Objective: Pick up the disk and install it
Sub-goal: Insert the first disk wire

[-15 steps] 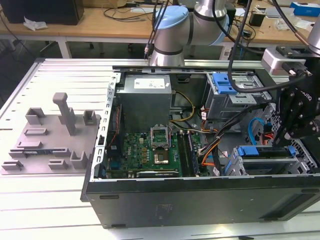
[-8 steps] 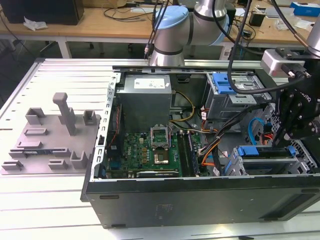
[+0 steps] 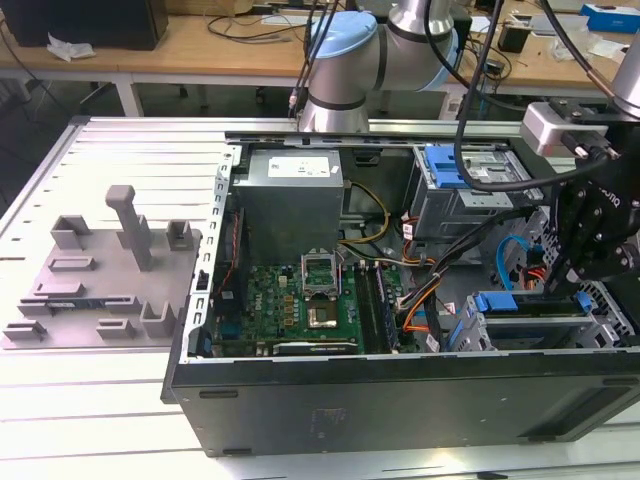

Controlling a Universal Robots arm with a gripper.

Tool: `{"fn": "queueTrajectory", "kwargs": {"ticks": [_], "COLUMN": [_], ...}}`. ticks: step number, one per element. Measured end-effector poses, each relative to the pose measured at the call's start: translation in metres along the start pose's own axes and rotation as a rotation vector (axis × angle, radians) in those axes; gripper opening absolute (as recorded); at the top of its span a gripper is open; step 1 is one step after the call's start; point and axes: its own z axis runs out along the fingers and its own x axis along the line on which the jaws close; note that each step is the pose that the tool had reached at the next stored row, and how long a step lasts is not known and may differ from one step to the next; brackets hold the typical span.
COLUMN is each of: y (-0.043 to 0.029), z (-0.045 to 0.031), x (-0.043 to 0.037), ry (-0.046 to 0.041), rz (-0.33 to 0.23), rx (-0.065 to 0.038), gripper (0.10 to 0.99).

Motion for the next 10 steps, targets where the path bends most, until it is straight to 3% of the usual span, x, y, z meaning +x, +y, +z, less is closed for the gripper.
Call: {"fn": "queueTrajectory", "kwargs": {"ticks": [10], "y": [-0.0006], "z": [0.0053], "x": [-0.0006], "ry": [0.0002], "rz": [0.000], "rx": [0.000], "gripper": [0.165]}}
